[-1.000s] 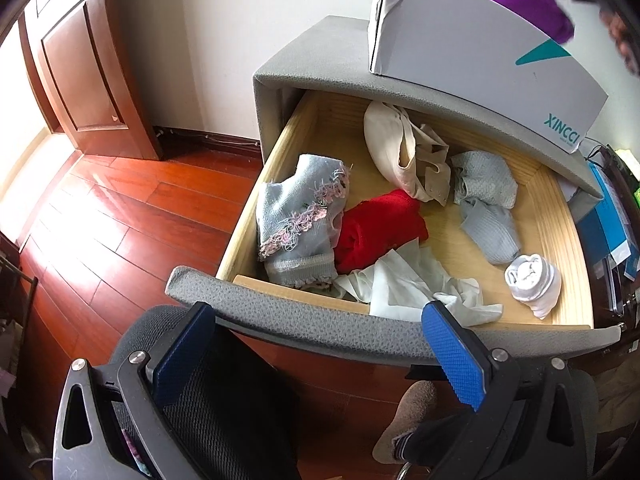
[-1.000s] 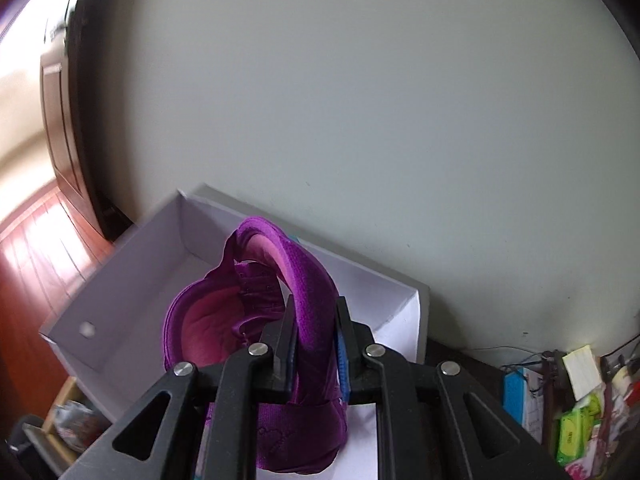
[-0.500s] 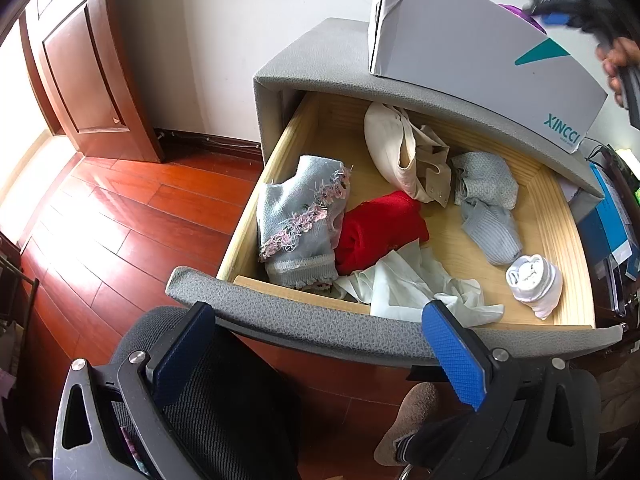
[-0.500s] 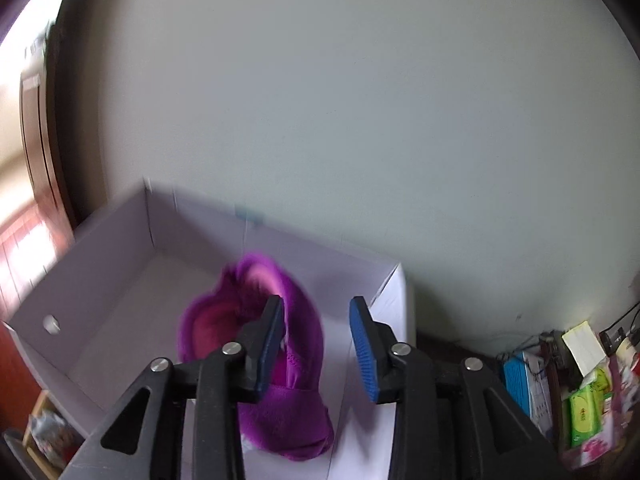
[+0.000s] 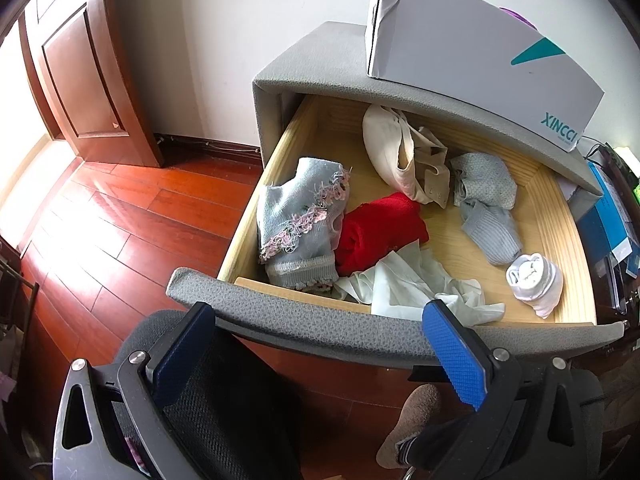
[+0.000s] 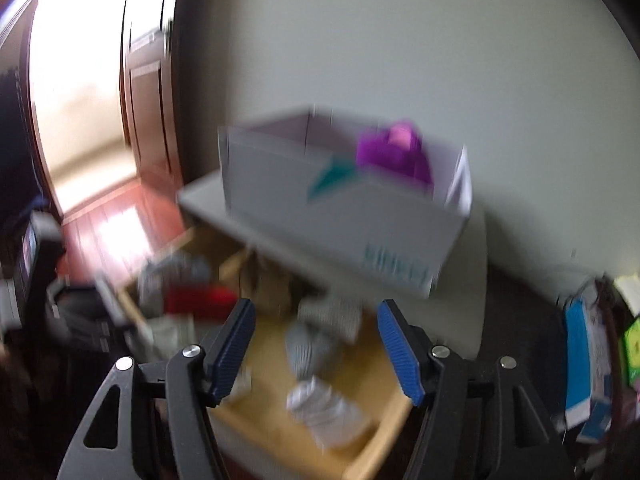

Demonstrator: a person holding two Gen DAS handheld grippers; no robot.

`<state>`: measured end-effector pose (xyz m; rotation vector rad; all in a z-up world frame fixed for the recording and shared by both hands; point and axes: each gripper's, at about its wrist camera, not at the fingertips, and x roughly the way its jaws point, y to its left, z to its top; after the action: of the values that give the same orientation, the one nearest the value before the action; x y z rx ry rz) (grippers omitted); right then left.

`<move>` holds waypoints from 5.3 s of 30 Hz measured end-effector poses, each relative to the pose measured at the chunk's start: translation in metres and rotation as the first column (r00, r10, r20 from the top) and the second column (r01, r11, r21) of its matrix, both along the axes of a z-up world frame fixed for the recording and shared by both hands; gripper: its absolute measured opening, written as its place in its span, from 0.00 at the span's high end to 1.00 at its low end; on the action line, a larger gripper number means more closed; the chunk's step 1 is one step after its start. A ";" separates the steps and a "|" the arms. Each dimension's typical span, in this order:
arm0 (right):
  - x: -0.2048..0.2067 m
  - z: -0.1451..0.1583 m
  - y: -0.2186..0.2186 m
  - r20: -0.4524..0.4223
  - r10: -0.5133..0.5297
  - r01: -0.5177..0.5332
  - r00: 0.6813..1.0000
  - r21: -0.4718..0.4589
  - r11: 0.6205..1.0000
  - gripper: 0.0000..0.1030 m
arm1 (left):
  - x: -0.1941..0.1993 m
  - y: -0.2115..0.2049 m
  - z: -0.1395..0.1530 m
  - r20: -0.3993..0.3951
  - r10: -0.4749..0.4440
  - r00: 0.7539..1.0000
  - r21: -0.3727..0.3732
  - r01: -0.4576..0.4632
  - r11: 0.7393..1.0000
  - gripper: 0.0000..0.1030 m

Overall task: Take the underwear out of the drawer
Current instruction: 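Grasp the rolled white sock in the drawer with the right gripper, then carry the white sock up and release it into the white box, then grasp the pale green cloth in the drawer with the right gripper and lift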

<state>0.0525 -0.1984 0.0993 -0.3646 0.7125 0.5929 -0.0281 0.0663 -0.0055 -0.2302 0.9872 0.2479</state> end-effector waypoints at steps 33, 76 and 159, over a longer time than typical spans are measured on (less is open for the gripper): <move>0.078 -0.145 0.035 -0.519 0.167 -0.402 0.839 -0.382 0.832 0.21 | 0.002 -0.007 0.000 0.042 -0.026 0.999 0.059 0.023 0.998 0.00; 0.199 0.107 0.118 -0.348 0.024 0.072 0.937 0.260 0.963 0.55 | -0.002 -0.009 -0.001 0.044 -0.016 0.999 0.061 0.013 0.998 0.00; 0.023 -0.056 0.062 -0.707 0.120 0.174 0.697 0.329 0.928 0.96 | -0.009 0.027 0.041 0.109 0.007 0.994 0.063 -0.014 0.998 0.00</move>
<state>0.0755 -0.1368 0.0428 0.2763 1.3360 0.8385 -0.0373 0.0935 0.0357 -0.1889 0.8693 0.2736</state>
